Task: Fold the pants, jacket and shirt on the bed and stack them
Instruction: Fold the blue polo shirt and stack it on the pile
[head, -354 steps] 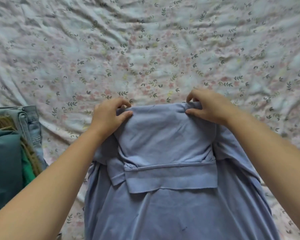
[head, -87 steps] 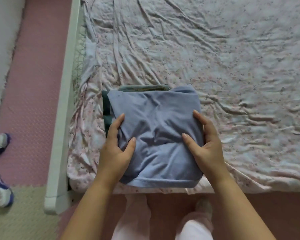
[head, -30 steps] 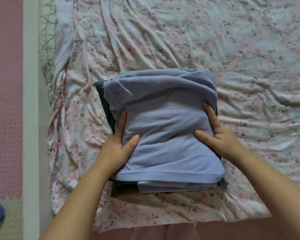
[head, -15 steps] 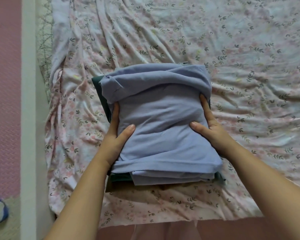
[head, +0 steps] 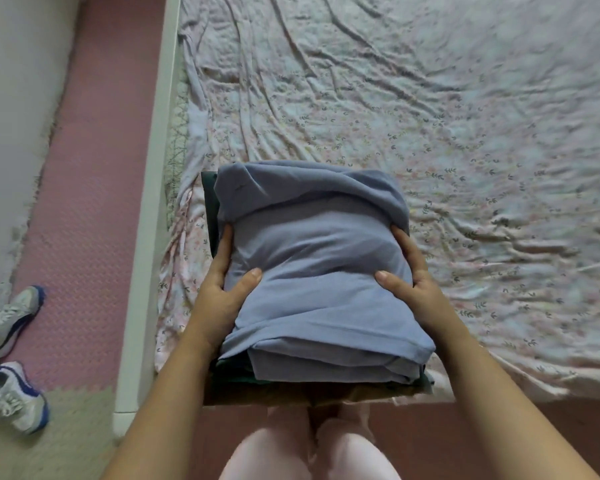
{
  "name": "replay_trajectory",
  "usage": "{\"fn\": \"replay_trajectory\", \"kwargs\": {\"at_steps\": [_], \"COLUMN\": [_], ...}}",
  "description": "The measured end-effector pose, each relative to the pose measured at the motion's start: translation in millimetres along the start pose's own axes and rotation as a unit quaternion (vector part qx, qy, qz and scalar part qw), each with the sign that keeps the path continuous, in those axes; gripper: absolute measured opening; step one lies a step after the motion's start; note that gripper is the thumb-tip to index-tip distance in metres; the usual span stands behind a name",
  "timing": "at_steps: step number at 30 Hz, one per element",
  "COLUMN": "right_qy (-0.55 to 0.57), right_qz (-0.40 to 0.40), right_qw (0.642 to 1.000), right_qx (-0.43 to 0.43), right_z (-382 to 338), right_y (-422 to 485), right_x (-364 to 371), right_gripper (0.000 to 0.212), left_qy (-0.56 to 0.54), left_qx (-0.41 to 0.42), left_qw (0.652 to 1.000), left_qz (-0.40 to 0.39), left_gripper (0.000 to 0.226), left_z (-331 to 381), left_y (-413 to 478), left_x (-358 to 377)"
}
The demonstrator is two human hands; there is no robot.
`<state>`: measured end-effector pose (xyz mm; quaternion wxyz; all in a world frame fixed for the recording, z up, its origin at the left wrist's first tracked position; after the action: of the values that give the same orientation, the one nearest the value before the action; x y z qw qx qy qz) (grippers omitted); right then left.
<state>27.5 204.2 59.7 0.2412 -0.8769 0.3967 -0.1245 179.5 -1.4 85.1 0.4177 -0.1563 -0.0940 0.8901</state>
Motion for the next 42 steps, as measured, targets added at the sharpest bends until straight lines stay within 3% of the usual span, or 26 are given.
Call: {"fn": "replay_trajectory", "kwargs": {"at_steps": [6,17,26,35,42], "right_qy": [-0.041,-0.102,-0.121,-0.161,-0.175], "right_qz": [0.022,-0.029,-0.179,-0.241,-0.262], "right_qw": [0.997,0.971,0.947,0.929,0.921], "right_qx": [-0.065,-0.214,-0.238,-0.229,-0.228], "right_z": [-84,-210,-237,-240,-204], "right_y": [-78,-172,-199,-215,-250], "right_x": [-16,4,123,238,383], "right_gripper": [0.057,0.070,0.071,0.057,0.052], "left_qy": [0.035,0.020,0.035,-0.008,-0.020], "left_qx": [0.068,0.153,0.102,0.089,0.066], "left_qw": [0.997,0.975,0.934,0.905,0.899], "left_qz": [0.028,0.160,0.341,0.416,0.434], "left_gripper": [0.073,0.068,0.059,0.061,0.065], "left_z": [103,215,219,192,134], "left_y": [-57,-162,-264,-317,-369], "left_x": [-3,-55,-154,-245,-371]}}
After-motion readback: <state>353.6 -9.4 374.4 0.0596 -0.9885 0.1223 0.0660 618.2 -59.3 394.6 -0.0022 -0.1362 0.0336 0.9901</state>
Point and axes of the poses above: each hand's wrist, its own y-axis towards the middle knuckle, its own x-axis out of the palm, z = x × y, the point moved 8 cm from there along y, towards the middle knuckle, and after that the axes turned 6 degrees about x, right-handed, at the moved point
